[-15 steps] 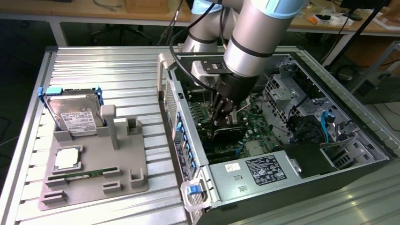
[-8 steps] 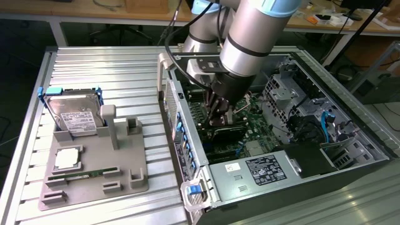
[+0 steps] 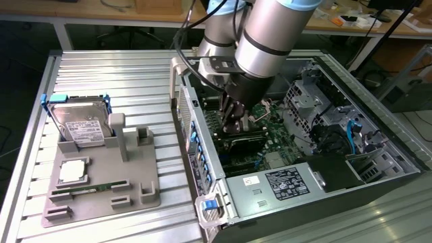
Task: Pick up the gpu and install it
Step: 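Press down on the gpu until it lock into place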
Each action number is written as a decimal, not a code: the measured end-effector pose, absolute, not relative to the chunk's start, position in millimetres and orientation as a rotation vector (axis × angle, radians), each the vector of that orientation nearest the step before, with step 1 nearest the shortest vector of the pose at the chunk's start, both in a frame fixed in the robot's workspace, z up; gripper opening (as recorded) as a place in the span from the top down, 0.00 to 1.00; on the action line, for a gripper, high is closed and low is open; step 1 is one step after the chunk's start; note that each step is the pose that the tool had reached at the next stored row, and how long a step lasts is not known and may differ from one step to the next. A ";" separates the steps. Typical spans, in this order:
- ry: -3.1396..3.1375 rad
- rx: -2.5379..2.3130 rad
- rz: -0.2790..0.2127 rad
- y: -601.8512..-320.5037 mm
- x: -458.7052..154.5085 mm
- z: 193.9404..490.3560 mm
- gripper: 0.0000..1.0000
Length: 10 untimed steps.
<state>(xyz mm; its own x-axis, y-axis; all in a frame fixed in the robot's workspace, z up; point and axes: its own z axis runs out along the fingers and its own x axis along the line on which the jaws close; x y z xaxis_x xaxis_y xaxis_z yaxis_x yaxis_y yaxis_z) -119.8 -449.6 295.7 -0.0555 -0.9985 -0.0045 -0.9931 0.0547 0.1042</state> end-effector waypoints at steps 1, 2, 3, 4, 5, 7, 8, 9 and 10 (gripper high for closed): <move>-2.231 2.110 -0.123 -449.6 -121.1 296.6 0.89; -2.232 2.110 -0.125 -449.6 -122.4 297.6 0.89; -2.233 2.109 -0.128 -449.6 -123.6 298.4 0.89; -2.233 2.108 -0.131 -449.6 -124.7 299.1 0.89; -2.233 2.106 -0.134 -449.6 -126.0 299.5 0.89; -2.232 2.103 -0.139 -449.6 -128.2 299.5 0.89; -2.231 2.100 -0.142 -449.6 -129.3 299.6 0.89; -2.230 2.098 -0.146 -449.6 -130.4 299.6 0.89; -2.229 2.096 -0.149 -449.6 -131.4 299.6 0.89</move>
<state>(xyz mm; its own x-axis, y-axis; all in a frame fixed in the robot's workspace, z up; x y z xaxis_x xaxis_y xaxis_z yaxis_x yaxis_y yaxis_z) -131.4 -449.6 299.6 -0.0620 -0.9980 -0.0096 -0.9904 0.0604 0.1242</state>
